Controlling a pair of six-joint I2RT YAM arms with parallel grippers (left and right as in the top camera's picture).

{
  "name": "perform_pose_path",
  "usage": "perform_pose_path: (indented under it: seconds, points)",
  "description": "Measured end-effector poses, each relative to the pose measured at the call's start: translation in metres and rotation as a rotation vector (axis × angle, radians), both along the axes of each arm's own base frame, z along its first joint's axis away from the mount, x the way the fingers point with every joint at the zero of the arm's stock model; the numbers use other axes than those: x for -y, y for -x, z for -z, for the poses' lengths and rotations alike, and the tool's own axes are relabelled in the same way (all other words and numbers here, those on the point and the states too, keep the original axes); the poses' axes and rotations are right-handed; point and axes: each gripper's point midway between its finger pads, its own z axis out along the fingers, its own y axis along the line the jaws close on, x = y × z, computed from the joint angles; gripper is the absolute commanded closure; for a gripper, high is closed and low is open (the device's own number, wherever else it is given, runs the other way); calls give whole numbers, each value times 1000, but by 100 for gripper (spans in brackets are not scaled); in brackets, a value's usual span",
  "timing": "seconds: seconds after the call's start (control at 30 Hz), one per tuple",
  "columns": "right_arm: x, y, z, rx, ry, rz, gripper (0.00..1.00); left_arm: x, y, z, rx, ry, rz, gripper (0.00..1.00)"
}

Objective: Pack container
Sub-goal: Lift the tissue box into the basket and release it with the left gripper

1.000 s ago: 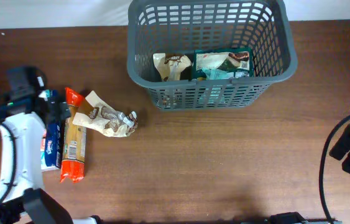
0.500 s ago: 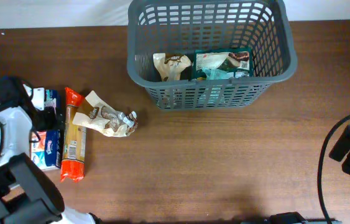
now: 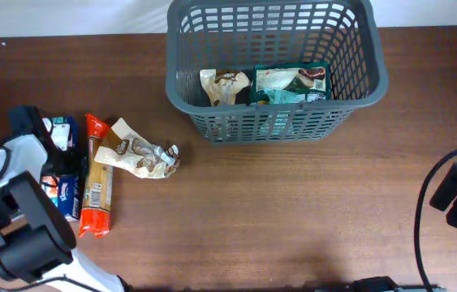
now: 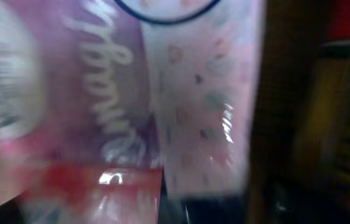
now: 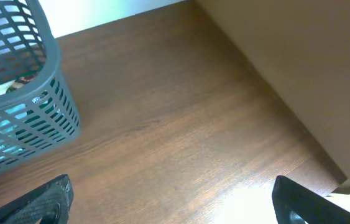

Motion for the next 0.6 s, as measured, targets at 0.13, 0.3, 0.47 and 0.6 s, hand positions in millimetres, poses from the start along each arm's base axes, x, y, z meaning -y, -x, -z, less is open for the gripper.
perform_pose_path:
  seconds: [0.13,0.3,0.47,0.6]
  points:
    - [0,0,0,-4,6,-6,1,-1,0,8,-19,1,7,76]
    - [0,0,0,-4,7,-6,1,-4,-3,1,-15,-13,7,98]
    - [0,0,0,-5,7,-7,0,4,-9,-27,-56,20,22,99]
    - [0,1,0,-4,7,-7,1,16,-126,-167,325,-128,140,98]
